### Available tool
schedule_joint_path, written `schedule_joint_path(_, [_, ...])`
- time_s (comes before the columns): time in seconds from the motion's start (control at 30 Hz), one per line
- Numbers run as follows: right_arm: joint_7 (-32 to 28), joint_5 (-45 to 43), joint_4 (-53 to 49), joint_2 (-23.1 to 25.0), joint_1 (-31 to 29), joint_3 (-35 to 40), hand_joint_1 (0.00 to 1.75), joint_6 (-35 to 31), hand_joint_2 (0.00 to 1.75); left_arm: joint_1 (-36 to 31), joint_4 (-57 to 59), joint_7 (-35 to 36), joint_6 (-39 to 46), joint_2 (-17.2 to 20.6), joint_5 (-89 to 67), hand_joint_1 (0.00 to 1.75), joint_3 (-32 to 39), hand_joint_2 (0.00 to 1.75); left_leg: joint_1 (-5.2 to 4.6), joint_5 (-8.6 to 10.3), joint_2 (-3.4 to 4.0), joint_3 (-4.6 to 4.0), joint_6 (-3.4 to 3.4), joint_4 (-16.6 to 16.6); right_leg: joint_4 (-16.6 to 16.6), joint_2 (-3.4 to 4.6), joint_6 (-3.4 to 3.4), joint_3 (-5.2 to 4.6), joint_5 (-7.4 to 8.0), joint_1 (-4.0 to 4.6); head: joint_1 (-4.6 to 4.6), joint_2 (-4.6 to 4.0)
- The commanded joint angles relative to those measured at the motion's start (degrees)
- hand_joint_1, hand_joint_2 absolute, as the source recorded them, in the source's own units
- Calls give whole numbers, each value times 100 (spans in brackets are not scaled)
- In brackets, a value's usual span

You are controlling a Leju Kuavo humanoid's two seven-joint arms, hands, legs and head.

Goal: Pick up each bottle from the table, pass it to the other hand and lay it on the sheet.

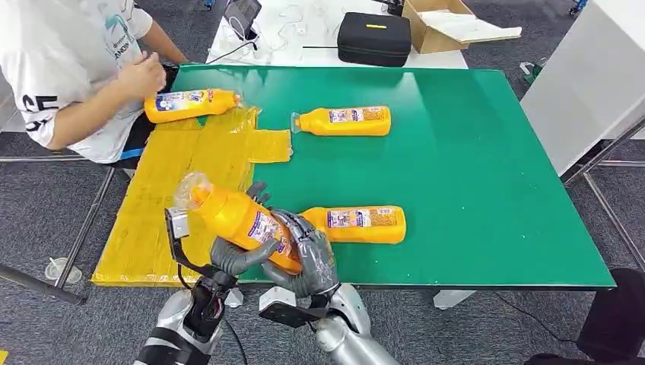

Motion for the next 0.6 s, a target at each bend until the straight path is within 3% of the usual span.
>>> schedule_joint_path(0.03, [124, 23, 681, -51, -140, 387, 175, 308, 175, -209, -16, -21, -92, -43, 190, 35, -28, 175, 0, -7, -2, 24, 7, -4, -5, -9, -6, 27, -8, 3, 0, 0])
schedule_joint_path(0.07, [144, -4, 707, -47, -138, 384, 175, 374, 175, -178, -82, 35, -180, -56, 316, 175, 0, 175, -1, -11, -1, 35, 9, -5, -6, -11, -8, 38, -12, 3, 0, 0])
schedule_joint_path(0.6, [428, 124, 751, -36, -161, 296, 175, 516, 175, 3, -430, 169, -385, -138, 673, 175, 36, 175, -2, -1, -1, 9, 5, -3, -3, -8, -3, 10, -5, 0, -2, 0])
